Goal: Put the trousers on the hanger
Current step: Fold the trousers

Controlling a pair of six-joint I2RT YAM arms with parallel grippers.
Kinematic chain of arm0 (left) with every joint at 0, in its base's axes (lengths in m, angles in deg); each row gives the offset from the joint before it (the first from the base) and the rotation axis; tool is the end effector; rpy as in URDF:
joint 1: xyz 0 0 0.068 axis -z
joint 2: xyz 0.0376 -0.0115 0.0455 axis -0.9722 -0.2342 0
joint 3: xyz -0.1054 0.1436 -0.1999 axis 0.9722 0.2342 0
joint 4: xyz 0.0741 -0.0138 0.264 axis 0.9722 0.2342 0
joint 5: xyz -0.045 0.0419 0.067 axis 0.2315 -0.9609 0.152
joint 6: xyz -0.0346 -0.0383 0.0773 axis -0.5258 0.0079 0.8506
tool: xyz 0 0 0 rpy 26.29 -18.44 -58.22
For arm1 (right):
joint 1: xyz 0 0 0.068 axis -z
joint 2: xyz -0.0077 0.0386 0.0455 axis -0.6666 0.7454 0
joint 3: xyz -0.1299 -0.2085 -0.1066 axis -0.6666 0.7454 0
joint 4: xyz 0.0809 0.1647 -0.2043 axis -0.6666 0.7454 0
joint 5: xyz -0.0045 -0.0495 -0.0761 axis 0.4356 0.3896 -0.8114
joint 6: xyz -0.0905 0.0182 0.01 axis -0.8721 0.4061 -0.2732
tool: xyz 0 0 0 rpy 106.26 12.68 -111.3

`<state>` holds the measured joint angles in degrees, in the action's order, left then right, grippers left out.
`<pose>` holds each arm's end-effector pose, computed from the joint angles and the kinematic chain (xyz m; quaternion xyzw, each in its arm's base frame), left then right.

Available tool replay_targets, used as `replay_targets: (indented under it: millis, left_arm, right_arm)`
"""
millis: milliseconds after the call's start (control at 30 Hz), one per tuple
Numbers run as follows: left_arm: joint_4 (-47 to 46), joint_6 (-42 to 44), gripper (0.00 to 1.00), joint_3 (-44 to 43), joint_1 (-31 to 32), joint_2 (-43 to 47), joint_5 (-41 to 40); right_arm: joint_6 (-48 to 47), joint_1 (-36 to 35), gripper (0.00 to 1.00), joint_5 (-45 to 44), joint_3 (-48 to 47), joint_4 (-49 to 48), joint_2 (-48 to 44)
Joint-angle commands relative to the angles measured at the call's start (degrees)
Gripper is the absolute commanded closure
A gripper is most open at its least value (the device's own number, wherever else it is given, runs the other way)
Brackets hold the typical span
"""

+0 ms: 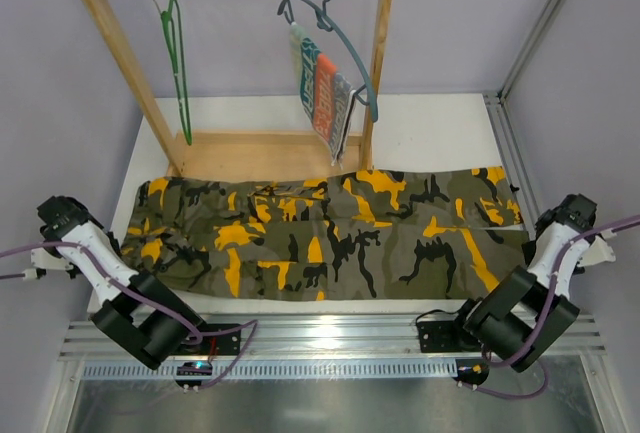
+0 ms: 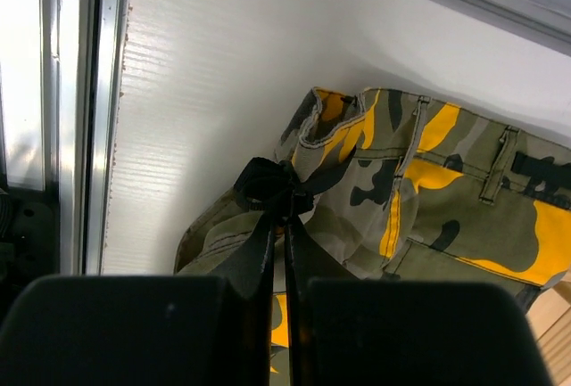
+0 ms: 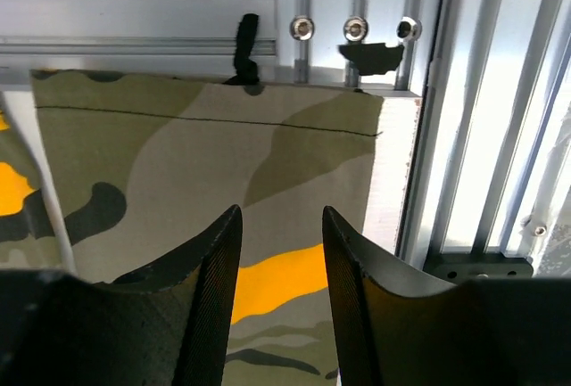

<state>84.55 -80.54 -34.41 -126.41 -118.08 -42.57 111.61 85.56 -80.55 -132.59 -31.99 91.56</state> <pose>0.1421 0.1958 0.2051 -0.8138 0.5439 0.0859 0.1858 0.1491 -0.1793 0.1646 0.6751 0.7024 -0.1618 0.1571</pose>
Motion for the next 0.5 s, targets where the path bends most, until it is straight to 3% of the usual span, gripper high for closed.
replay_targets:
  millis: [0, 100, 467]
  left_arm:
    - [-0.75, 1.12, 0.99, -1.41, 0.91, -1.24, 1.66]
    - [0.04, 0.95, 1.0, -2.29, 1.35, -1.77, 1.22]
    - [1.54, -0.9, 1.0, -4.67, 1.44, -2.57, 1.22]
  right_arm:
    - [-0.29, 4.74, 0.55, -0.84, 4.89, -3.78, -2.55]
    - [-2.49, 10.19, 0.55, 0.83, 7.02, -5.55, -2.12]
    - [1.29, 15.49, 0.51, 1.63, 10.97, -13.53, 4.12]
